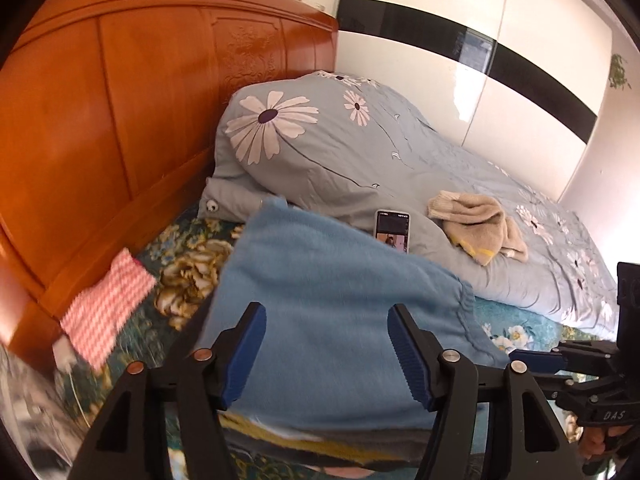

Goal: Fold clothes

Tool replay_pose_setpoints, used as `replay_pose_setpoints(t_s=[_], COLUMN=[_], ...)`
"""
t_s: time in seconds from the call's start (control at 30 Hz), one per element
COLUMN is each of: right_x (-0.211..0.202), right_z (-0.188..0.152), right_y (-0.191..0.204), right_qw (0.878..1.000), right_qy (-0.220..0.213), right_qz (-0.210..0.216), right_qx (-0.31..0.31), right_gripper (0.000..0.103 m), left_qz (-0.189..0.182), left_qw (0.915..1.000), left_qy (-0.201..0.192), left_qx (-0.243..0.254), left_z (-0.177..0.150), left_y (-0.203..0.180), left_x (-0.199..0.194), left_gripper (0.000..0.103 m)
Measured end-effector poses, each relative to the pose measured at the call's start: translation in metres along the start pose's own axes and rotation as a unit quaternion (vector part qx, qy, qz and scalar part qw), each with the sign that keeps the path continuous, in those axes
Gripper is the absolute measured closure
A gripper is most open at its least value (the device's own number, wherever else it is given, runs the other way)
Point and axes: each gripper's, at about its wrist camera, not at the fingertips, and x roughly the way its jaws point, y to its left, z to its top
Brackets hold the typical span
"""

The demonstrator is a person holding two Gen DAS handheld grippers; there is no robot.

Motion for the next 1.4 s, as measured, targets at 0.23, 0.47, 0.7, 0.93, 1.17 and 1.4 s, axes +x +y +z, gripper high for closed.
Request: replay_pose_setpoints(t_s=[0.23,0.47,0.7,0.93,1.17,1.4], right_x=[0.006,0.016,0.031,0.036,0.034,0.03], right_z=[-0.037,-0.062,-0.08,-0.091,-0.094,-0.094], right_y=[0.015,0.024,0.022,0.019,0.016,0.011], right_qw=[0.999,0.998,0.996,0.997,0.997,0.996], right_qy=[0.02,0.033,0.05,0.046,0.036,0.026], right_qz=[-0.023,-0.043,-0.061,-0.061,-0.069,-0.081], right_qx=[-0.014,-0.03,-0.029,-0.02,-0.013,-0.006], right_gripper=[0.06,0.052,0.044,0.033,0.018,0.006], left_qz=[0.011,0.02,0.026,0.036,0.03,0.044], left_qw=[0.9981,0.9953,0.9925,0.9896,0.9864,0.9856], left_qy=[0.023,0.042,0.037,0.052,0.018,-0.064], left_qx=[-0.056,-0.085,-0.113,-0.129,-0.161,-0.15], left_z=[-0.051,-0.088,-0.112,-0.141,-0.15,-0.147], left_y=[0.001,0.003,0.009,0.012,0.019,0.019], left_x=[0.001,0.004,0.004,0.009,-0.001,-0.028], left_gripper=[0.03,0.009,0.0,0.0,0.0,0.0])
